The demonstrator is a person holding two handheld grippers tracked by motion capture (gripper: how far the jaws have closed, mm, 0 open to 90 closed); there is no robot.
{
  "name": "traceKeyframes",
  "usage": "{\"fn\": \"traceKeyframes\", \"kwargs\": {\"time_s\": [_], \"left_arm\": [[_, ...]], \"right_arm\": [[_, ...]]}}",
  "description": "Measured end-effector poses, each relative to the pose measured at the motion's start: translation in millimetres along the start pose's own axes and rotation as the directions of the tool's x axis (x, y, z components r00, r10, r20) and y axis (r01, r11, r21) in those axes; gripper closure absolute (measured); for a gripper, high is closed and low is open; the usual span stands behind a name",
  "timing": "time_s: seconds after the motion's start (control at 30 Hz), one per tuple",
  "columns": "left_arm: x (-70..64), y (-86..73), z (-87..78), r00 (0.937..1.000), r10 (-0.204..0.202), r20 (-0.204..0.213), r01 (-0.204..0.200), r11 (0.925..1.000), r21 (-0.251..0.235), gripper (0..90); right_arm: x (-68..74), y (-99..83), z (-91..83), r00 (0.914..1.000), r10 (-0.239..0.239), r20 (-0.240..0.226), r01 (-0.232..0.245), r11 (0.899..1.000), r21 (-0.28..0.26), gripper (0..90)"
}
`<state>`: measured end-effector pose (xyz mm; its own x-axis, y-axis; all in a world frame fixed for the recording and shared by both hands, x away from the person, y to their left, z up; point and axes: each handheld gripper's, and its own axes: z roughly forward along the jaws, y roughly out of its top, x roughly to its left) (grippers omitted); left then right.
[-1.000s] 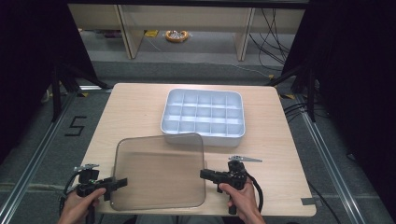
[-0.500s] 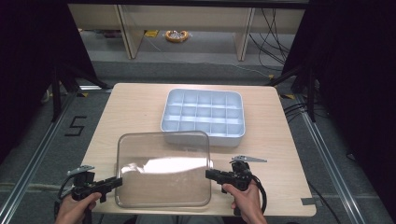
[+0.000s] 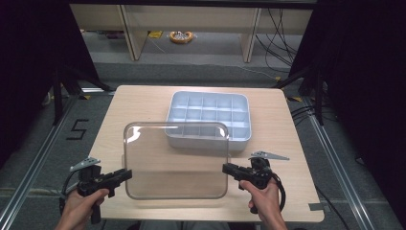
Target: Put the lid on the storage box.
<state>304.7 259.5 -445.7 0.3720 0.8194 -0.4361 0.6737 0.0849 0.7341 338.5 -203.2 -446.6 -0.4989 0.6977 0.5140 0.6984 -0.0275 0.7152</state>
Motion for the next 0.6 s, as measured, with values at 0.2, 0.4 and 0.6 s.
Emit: {"fn": "traceKeyframes", "kwargs": {"time_s": [0.2, 0.4, 0.6], "left_arm": [[-14.7, 21.7, 17.2, 0.9993, 0.033, 0.015, -0.033, 0.9993, 0.016, 67.7], [-22.3, 36.8, 35.9, 0.9989, 0.041, 0.022, -0.041, 0.9987, 0.031, 67.6], [-30.9, 51.5, 48.4, 0.9985, 0.050, 0.023, -0.050, 0.9983, 0.029, 67.4]], "right_arm": [[-7.2, 18.3, -9.9, 0.9985, -0.001, 0.054, 0.000, 1.000, 0.005, 71.7], [-14.0, 37.8, -16.6, 0.9932, -0.027, 0.113, 0.027, 1.000, 0.008, 70.5], [-20.8, 59.3, -25.3, 0.9892, -0.025, 0.145, 0.024, 1.000, 0.006, 69.6]]}}
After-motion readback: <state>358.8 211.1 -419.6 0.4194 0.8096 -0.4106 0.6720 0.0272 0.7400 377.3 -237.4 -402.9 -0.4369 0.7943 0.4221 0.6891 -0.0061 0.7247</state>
